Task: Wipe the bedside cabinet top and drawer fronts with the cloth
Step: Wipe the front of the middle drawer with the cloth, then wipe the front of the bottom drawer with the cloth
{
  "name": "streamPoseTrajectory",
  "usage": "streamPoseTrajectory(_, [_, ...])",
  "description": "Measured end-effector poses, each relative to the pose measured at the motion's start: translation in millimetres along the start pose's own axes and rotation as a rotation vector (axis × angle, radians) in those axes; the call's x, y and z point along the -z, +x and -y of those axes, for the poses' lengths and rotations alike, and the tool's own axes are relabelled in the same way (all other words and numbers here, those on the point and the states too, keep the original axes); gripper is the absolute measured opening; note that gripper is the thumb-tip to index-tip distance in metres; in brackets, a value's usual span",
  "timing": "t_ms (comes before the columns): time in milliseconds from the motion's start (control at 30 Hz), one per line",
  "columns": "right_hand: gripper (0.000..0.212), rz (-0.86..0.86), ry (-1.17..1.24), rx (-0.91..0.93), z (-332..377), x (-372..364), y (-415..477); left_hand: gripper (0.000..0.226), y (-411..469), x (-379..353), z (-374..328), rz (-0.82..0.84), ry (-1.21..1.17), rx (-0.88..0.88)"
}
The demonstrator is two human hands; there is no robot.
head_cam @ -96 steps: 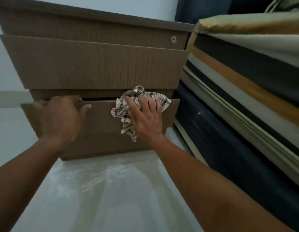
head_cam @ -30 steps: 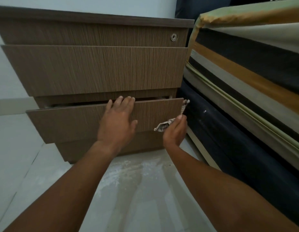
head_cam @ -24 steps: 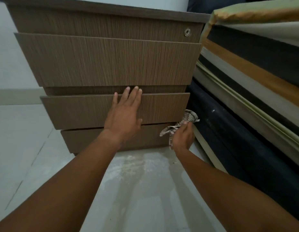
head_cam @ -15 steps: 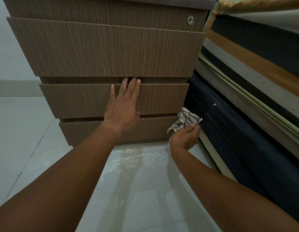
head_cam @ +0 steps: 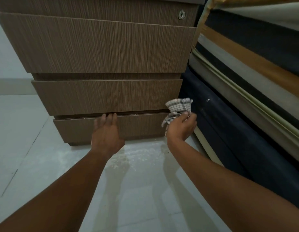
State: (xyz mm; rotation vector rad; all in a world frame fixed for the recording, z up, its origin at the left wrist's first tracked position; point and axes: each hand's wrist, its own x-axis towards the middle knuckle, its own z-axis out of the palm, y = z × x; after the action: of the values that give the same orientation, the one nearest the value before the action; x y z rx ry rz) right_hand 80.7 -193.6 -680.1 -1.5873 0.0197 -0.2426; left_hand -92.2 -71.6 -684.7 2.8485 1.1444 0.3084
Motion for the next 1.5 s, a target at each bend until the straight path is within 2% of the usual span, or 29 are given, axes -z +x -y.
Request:
streamPoseTrajectory(67, [0.029, -0.009, -0.023, -0.012, -4, 1, 3, 0.101, 5, -3, 2, 0.047, -0.004, 0.026])
streamPoseTrajectory(133, [0.03, 0.01, -0.056, 0.062, -6, -1, 7, 0.097, 9, -3, 4, 0.037, 0.006, 0.016])
streamPoseTrajectory(233, [0.032, 0.163, -0.177, 0.239, -15, -10, 5, 0.066, 16, 3, 7, -0.049, 0.01, -0.012])
streamPoseTrajectory(300, [0.042, 0.307, -0.279, 0.326, -28, -19, -6, 0.051, 14, 9, 7, -0.078, -0.016, -0.01])
streamPoseTrajectory(367, [0.053, 0.383, -0.452, 0.383, -47, -26, -22, 0.047, 6, 14, 8, -0.095, -0.03, -0.016])
streamPoseTrajectory(467, [0.05, 0.388, -0.8, 0.705, -61, -26, -42, 0.051, -4, 13, 14, -0.129, -0.039, -0.059])
streamPoseTrajectory(567, [0.039, 0.486, -0.817, 0.968, -50, -38, -52, 0.057, 0, 11, 21, -0.131, -0.084, -0.086])
streamPoseTrajectory(667, [0.032, 0.587, -0.821, 1.115, -41, -57, -61, 0.056, 3, 11, 35, -0.159, -0.098, -0.069])
streamPoseTrajectory(833, [0.043, 0.746, -0.806, 1.251, -40, -65, -55, 0.052, -5, 11, 80, -0.216, -0.094, 0.047])
streamPoseTrajectory(967, [0.053, 0.858, -0.654, 1.222, -40, -56, -51, 0.054, -17, 10, 95, -0.235, -0.109, 0.076])
streamPoseTrajectory(1067, [0.048, 0.828, -0.477, 1.059, -36, -43, -40, 0.06, -19, 11, 89, -0.212, -0.09, 0.08])
streamPoseTrajectory(1133, [0.04, 0.699, -0.506, 0.917, -36, -30, -29, 0.064, -19, 12, 82, -0.189, -0.06, 0.094])
streamPoseTrajectory(1233, [0.035, 0.497, -0.77, 0.823, -44, -12, -5, 0.066, -19, 13, 74, -0.142, -0.029, 0.124])
streamPoseTrajectory(1300, [0.033, 0.545, -0.772, 0.818, -49, -2, 11, 0.068, -18, 15, 69, -0.105, -0.019, 0.138])
streamPoseTrajectory(1367, [0.03, 0.616, -0.64, 0.809, -49, 3, 25, 0.062, -15, 17, 65, -0.095, -0.008, 0.141])
streamPoseTrajectory(1433, [0.024, 0.544, -0.531, 0.657, -42, 5, 29, 0.055, -12, 21, 62, -0.089, 0.0, 0.141])
streamPoseTrajectory(1500, [0.022, 0.345, -0.442, 0.358, -33, 4, 28, 0.052, -11, 24, 60, -0.066, 0.003, 0.144])
